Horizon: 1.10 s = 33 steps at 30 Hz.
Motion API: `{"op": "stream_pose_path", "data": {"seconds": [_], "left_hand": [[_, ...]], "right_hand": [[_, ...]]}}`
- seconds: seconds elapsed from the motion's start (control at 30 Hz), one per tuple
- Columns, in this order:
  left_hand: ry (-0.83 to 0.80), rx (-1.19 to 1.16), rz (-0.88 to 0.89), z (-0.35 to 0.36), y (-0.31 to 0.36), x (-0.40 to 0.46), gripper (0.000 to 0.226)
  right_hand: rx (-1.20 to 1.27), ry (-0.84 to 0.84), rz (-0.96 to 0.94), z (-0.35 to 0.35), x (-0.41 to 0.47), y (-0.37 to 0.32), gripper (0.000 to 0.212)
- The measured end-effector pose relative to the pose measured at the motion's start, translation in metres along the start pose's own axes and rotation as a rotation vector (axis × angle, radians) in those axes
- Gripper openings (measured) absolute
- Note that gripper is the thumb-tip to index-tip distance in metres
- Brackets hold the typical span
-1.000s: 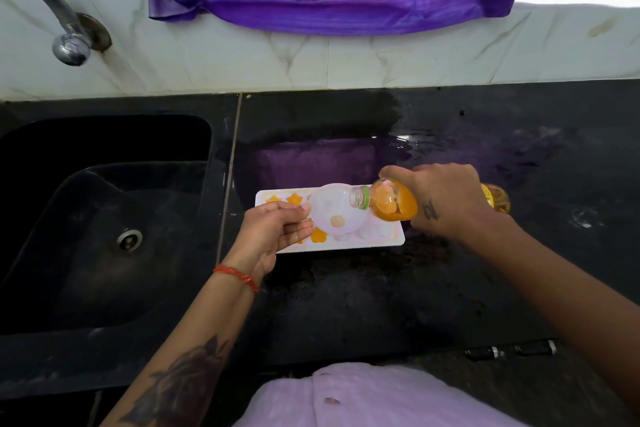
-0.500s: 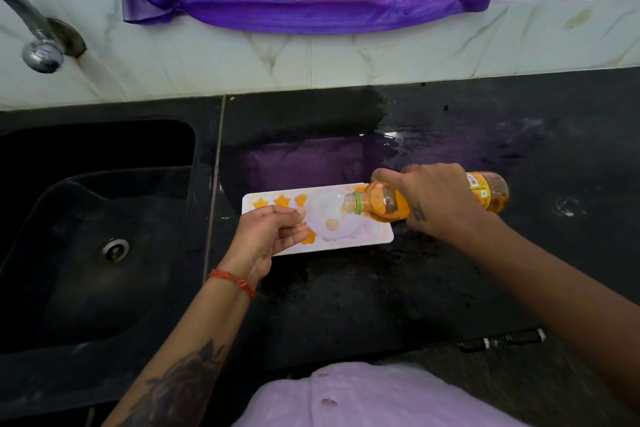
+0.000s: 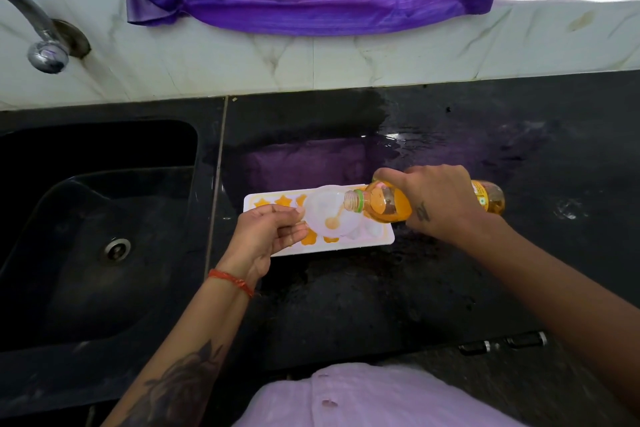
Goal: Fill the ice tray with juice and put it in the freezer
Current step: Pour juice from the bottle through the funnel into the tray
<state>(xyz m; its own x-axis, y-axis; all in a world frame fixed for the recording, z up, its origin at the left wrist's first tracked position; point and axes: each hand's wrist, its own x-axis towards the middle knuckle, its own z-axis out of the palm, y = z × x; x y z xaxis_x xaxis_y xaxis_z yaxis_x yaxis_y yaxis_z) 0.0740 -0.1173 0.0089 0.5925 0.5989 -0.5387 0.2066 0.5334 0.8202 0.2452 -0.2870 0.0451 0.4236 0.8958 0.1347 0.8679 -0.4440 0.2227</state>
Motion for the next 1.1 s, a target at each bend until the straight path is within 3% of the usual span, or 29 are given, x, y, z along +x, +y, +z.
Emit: {"op": "stream_pose_path", "data": {"seconds": [1.1], "left_hand": [[-0.062,0.032,-0.004,0.028,-0.003,0.006,0.007]], "right_hand": [[-0.088,-0.064,0.048,-0.008,-0.011,0.019,0.061]]}}
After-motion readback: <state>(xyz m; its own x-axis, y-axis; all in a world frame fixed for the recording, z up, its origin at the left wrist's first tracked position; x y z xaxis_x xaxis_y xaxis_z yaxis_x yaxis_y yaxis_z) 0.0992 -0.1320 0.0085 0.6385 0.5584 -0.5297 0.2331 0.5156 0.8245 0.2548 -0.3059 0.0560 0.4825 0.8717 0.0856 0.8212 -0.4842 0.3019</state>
